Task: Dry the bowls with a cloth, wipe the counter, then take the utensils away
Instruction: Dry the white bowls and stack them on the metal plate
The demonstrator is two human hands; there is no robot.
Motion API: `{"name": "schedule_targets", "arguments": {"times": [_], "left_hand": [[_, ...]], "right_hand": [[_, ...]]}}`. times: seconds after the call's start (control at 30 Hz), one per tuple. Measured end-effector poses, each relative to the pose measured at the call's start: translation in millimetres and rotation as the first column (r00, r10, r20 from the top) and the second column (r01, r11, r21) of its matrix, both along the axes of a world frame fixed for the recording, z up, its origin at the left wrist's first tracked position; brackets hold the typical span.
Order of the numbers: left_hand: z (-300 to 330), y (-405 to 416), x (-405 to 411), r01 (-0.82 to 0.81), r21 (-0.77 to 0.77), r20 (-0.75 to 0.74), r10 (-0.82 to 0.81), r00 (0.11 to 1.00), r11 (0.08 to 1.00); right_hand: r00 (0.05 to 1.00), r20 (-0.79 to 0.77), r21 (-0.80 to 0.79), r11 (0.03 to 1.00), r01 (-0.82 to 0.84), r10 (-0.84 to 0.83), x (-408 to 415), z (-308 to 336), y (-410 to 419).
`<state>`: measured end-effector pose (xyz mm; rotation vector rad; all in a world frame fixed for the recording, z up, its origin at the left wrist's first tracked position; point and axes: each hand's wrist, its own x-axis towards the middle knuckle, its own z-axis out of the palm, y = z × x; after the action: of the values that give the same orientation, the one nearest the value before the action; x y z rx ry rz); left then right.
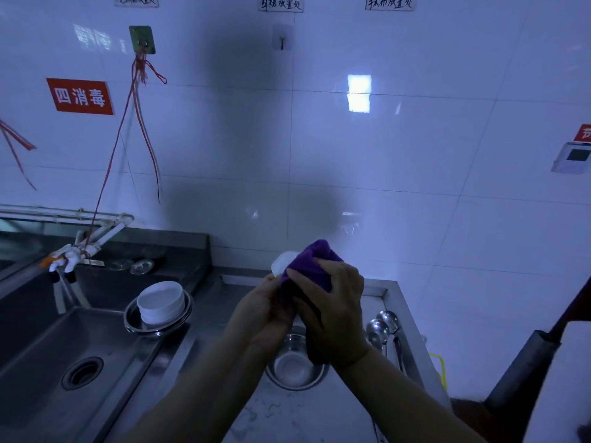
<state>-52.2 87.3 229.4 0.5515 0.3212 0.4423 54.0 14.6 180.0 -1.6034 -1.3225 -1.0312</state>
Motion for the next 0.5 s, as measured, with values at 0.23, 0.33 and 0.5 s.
{"name": "schedule_targets", "arguments": {"times": [0.23, 0.33, 0.5], "left_hand": [[-5, 6, 0, -0.007, -0.137, 0.03, 0.012, 0.999, 0.991], [-4, 11, 1, -0.024, -0.113, 0.033, 0.028, 0.999, 0.993], [-9, 25, 0, 0.004, -0.007, 0.033, -0.004, 0.999, 1.0]], "right_hand": [[0.977, -0.199, 0.173, 0.984, -0.037, 0.072, 7, -21, 1], [0.844, -0.464, 0.313, 0.941, -0.127, 0.268, 3, -20, 2], [0.582, -0.708, 0.406, 0.905, -0.129, 0.4, 0, -2, 8]]}}
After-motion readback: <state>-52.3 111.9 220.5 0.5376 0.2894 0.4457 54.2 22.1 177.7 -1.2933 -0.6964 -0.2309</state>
